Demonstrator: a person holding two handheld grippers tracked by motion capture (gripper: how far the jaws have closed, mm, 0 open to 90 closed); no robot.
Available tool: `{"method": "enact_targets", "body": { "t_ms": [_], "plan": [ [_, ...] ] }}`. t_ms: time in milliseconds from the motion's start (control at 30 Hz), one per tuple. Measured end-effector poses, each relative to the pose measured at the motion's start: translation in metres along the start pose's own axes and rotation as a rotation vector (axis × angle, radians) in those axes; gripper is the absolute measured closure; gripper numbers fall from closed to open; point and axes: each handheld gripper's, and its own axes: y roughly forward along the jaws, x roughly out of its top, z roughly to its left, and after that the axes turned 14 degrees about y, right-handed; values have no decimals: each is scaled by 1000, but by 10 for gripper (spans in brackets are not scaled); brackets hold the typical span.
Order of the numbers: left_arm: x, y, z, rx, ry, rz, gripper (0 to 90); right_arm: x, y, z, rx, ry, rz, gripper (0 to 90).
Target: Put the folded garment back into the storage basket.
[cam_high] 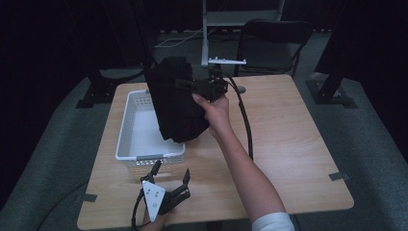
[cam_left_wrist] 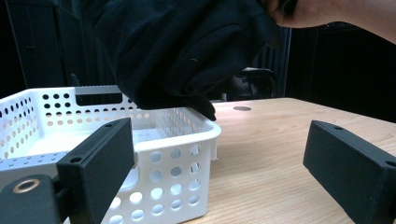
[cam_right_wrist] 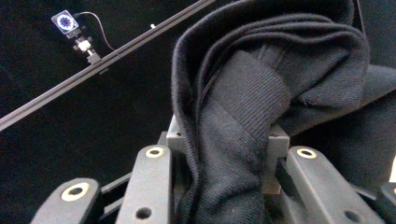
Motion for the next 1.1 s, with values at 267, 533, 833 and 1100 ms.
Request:
{"method": "enact_targets", "body": {
  "t_ms": [267,533,833,1100],
  "plan": [
    [0,0,0,0,0,0,102,-1,15,7,20,0,4,665],
    [0,0,0,-3,1,1,102,-2,27,11,26,4,13,664],
    [0,0,0,-5,1,0,102,-2,43,19,46,10,19,665],
    [0,0,0,-8,0,-1,102,-5,60,23,64,24,32,665]
  ]
}}
